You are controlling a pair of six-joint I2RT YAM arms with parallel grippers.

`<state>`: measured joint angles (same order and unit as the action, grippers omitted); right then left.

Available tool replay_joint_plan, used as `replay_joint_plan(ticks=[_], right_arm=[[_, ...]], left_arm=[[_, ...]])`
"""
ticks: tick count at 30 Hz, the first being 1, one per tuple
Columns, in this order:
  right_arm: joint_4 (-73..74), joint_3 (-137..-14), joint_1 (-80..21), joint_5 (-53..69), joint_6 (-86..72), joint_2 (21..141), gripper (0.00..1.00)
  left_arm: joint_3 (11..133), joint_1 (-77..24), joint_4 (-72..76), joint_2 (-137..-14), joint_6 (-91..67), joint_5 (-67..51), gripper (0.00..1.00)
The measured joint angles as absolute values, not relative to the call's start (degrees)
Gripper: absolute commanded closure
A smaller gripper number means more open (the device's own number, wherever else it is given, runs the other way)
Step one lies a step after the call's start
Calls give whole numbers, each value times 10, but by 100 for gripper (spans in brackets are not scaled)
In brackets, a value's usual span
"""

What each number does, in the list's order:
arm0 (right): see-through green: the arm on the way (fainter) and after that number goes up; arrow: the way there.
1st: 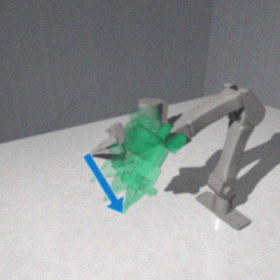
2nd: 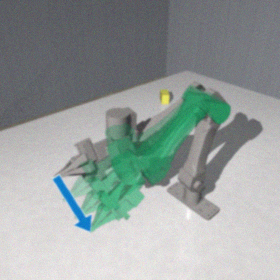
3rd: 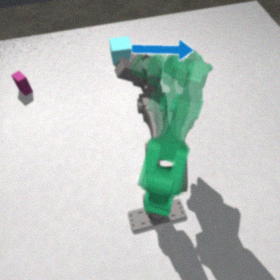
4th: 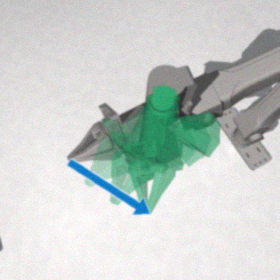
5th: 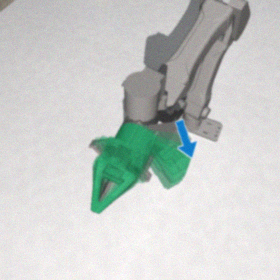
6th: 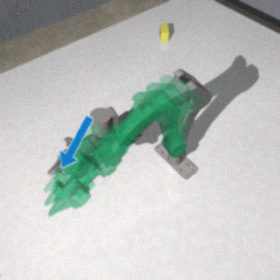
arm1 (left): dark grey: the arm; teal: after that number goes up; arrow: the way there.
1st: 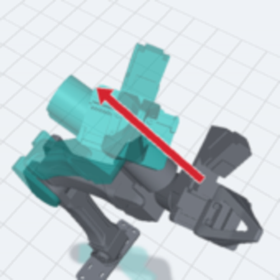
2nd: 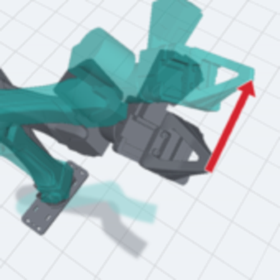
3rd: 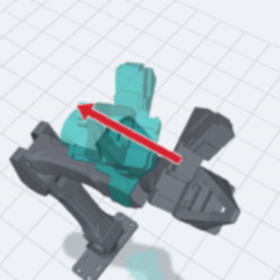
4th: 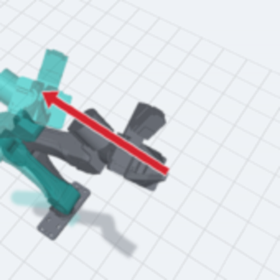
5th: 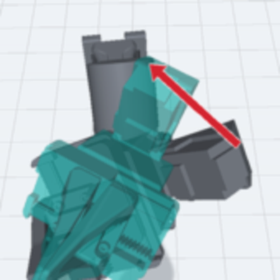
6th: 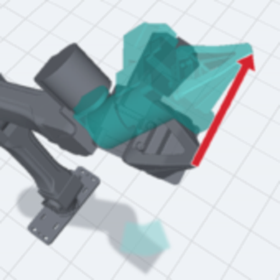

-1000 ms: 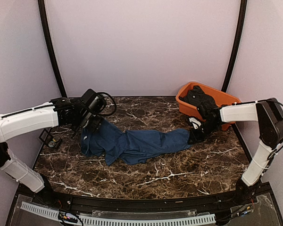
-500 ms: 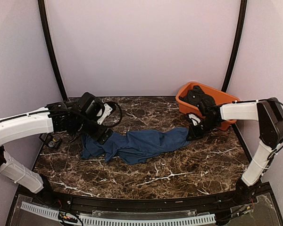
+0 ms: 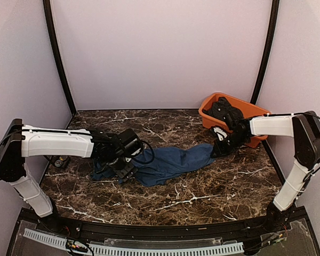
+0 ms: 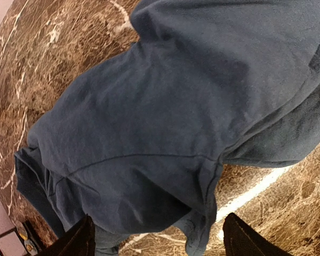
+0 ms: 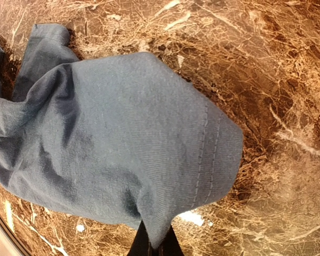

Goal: Pin the brooch onto the clothing
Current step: Flatten out the crumpled clothing at the center of the board.

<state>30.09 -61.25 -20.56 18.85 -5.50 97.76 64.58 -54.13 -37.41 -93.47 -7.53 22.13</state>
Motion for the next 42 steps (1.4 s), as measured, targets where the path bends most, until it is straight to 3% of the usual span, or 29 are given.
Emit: replay_joint_plan(ticks=[24, 26, 28, 30, 31, 33, 42], right_arm=[[305, -626, -201, 191, -55, 968, 100], [306, -628, -201, 191, -55, 968, 100], [308, -629, -201, 191, -55, 968, 100], [311, -630, -201, 191, -55, 967, 100], [312, -630, -201, 191, -55, 966, 100], [316, -630, -201, 191, -54, 963, 100], [347, -681, -201, 192, -52, 944, 100]], left_arm=[[628, -580, -413, -979, -159, 213, 45], [628, -580, -415, -994, -162, 226, 50], [628, -580, -415, -1002, -165, 234, 61], [628, -580, -415, -1007, -168, 242, 76], [628, -579, -415, -1009, -170, 245, 89], [628, -575, -416, -1014, -172, 252, 98], [656, -546, -452, -973, -151, 341, 99]])
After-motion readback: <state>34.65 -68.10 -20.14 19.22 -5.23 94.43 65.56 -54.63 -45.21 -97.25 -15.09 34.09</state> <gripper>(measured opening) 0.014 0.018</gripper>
